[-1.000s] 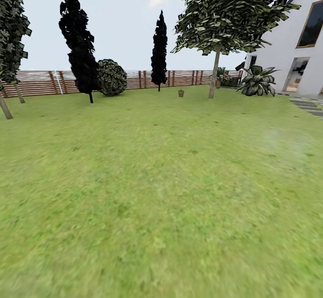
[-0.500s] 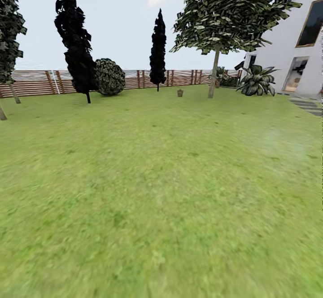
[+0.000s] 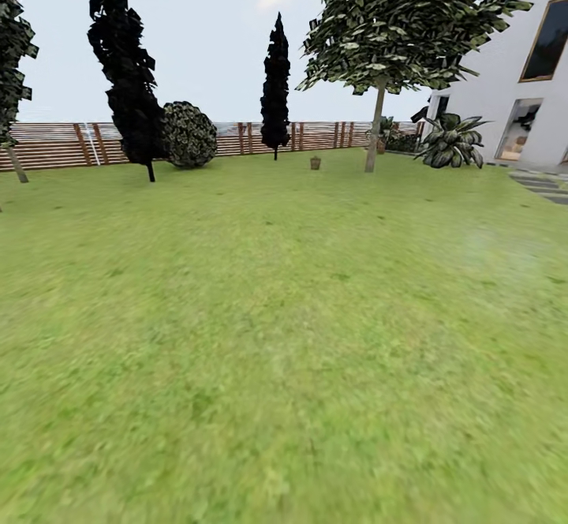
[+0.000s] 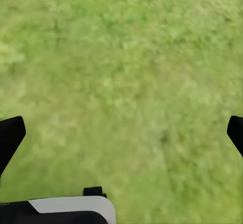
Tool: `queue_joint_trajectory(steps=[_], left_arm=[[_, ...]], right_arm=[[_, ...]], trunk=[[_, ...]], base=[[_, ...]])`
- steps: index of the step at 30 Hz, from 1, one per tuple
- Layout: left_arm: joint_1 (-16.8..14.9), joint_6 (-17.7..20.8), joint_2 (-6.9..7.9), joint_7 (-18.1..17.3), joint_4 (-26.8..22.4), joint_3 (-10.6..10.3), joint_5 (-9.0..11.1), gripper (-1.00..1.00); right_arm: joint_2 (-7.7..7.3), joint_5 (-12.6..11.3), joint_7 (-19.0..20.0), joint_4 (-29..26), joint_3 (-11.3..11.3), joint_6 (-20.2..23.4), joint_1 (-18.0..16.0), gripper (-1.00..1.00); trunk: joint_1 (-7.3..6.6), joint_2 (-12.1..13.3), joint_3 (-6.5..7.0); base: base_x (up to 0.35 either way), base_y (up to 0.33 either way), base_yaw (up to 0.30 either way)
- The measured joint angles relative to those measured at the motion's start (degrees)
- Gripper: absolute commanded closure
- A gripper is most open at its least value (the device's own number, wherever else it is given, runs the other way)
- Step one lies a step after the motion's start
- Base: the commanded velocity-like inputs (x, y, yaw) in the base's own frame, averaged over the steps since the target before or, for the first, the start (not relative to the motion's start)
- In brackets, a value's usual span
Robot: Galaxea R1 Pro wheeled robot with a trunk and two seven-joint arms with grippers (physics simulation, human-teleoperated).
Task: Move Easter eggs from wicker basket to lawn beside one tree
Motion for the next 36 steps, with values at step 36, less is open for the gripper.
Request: queue_joint_trajectory(steps=[36], left_arm=[[0.0,0.2,0.06,0.0,0.2,0.0,0.0,-1.00]], right_arm=[[0.55,0.0,0.0,0.2,0.1,0.0,0.0,-1.00]], trunk=[[0.00,0.0,0.27]], base=[[0.324,0.000,0.007]])
